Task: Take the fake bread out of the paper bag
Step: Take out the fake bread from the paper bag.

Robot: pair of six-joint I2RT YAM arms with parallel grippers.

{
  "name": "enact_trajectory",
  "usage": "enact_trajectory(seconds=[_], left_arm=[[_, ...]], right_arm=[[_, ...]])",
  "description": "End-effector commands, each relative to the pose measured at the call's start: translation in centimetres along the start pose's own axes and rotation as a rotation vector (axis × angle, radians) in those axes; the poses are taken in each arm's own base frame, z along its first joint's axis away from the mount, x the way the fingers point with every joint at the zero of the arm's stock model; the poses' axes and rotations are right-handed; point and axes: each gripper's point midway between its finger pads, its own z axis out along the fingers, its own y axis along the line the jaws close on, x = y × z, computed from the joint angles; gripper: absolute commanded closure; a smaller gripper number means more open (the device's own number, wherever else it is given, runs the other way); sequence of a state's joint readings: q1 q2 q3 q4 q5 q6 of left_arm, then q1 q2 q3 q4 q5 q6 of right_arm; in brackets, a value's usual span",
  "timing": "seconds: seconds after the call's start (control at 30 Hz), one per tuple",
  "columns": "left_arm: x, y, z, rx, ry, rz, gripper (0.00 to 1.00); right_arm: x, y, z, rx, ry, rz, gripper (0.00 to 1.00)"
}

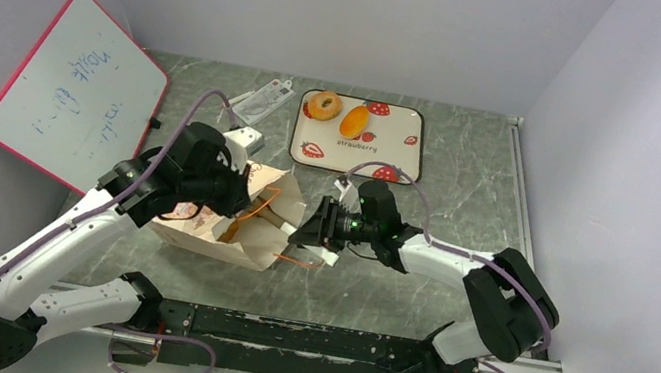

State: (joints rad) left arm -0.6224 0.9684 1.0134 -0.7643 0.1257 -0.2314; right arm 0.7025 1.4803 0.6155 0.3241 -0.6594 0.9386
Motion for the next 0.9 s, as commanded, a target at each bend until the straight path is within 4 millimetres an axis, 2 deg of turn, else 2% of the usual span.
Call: enact_trajectory(seconds=[0.0,0.57,0.67,0.7,0.77,0.87], left_arm=[[-1.5,-1.4,-1.4,0.07,-0.043,0.009,0.93],[-0.7,-2.4,-1.2,0.136,0.0,0.014,0.93],[-0.7,-2.4,-1.3,0.135,-0.003,0.014,0.93],[-0.7,-2.4,-1.3,0.134,-0.006,0.013,0.93],[-0.8,-2.2,-1.3,0.127,-0.015,0.013,0.93],[-0.8,-1.6,-1.4,0.096,-0.038,0.01,0.93]], right_arm=[[-1.4,1.5,0.7,-0.064,-0.033,-0.05,0.55],[-3.1,2.9,3.9,-0.191,-0.029,-0.094,0.57],[-3.1,3.0,4.3,-0.191,-0.021,-0.105,0.66],[-3.2,3.1,4.4,-0.187,-0.017,-0.112,0.78],[-3.2,3.0,4.4,-0.168,-0.008,-0.117,0.92],[-3.2,3.0,4.1,-0.142,-0.004,-0.126,1.0]])
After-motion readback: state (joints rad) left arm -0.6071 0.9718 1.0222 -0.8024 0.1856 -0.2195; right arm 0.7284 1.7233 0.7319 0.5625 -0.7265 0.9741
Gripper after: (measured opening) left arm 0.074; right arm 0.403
